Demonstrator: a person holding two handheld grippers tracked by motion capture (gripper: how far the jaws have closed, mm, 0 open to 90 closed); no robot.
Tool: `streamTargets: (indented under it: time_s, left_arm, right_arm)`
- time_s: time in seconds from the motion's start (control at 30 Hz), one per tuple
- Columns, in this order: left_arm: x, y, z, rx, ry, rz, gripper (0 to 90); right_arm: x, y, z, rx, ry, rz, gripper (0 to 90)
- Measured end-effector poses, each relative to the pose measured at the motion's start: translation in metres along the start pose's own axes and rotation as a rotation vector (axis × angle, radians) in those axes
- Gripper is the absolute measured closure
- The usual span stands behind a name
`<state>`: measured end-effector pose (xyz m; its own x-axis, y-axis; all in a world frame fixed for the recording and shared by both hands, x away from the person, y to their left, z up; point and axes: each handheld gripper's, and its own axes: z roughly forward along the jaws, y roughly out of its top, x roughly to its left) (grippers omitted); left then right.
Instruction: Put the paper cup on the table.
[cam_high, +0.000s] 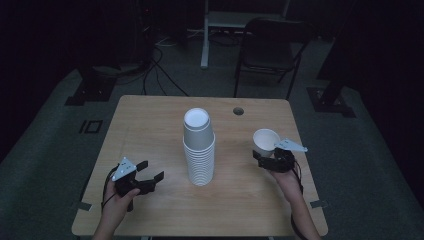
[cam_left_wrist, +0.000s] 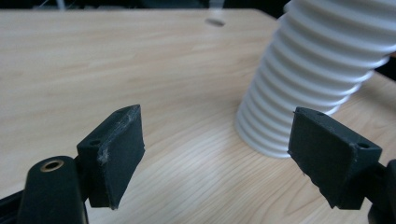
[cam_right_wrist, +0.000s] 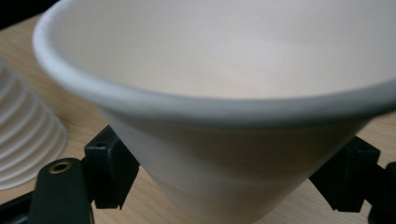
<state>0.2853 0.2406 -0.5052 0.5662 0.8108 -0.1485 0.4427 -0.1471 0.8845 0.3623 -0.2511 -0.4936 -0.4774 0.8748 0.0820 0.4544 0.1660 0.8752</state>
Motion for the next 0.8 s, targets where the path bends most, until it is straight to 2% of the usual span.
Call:
streamTargets:
  time_s: [0.2, 0.3, 0.4, 0.5, 0.57, 0.8]
  left_arm:
    - [0.008, -0.009, 0.005, 0.037, 0.025, -0.015, 18.7]
    - [0.011, -0.013, 0.007, 0.062, 0.037, -0.007, 18.7]
    - [0.014, -0.016, 0.008, 0.066, 0.04, -0.021, 18.7]
    - [0.015, -0.017, 0.008, 0.064, 0.04, -0.027, 18.7]
    - [0.016, -0.019, 0.009, 0.068, 0.045, -0.031, 18.7]
    - [0.019, -0.02, 0.007, 0.061, 0.053, -0.043, 18.7]
  right_arm:
    - [-0.004, -0.001, 0.014, -0.005, 0.007, 0.028, 19.2]
    - [-0.005, -0.002, 0.024, 0.004, -0.02, 0.023, 19.2]
    - [-0.007, -0.002, 0.033, 0.006, -0.052, 0.033, 19.2]
    - [-0.009, -0.002, 0.037, 0.005, -0.062, 0.047, 19.2]
    - [-0.013, -0.003, 0.044, 0.011, -0.082, 0.068, 19.2]
    - [-0.018, -0.005, 0.057, 0.028, -0.101, 0.081, 19.1]
